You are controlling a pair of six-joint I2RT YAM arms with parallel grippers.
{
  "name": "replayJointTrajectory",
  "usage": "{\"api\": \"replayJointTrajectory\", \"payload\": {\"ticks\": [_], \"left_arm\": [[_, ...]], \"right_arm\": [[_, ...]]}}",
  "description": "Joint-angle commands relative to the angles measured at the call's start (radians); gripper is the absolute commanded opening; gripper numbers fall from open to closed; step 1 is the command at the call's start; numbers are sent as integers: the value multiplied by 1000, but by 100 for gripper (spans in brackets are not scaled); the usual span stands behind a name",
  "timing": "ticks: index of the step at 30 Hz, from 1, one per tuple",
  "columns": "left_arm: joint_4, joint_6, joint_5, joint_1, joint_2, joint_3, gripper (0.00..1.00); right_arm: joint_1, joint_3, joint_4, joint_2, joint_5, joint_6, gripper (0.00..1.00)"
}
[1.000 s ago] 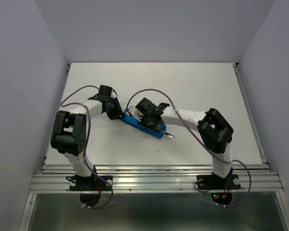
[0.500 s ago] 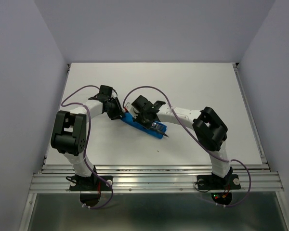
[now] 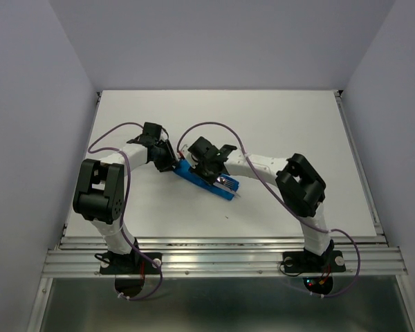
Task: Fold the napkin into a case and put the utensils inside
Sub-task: Stuff the knife into the folded napkin.
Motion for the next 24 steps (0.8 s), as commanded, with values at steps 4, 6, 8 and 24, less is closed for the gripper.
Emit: {"api": "replayJointTrajectory", "payload": {"ticks": [4, 6, 8, 24], "left_arm": [[3, 5, 18, -6, -24, 2, 43], [2, 6, 20, -6, -24, 2, 43], [0, 6, 17, -6, -27, 2, 43], [0, 6, 18, -6, -18, 3, 43]], "right_arm": [[11, -63, 81, -170, 63, 39, 33], [11, -117, 108, -202, 73, 48, 33], [-14, -179, 135, -253, 58, 60, 34], [-88, -468, 158, -442, -23, 149, 40]]}}
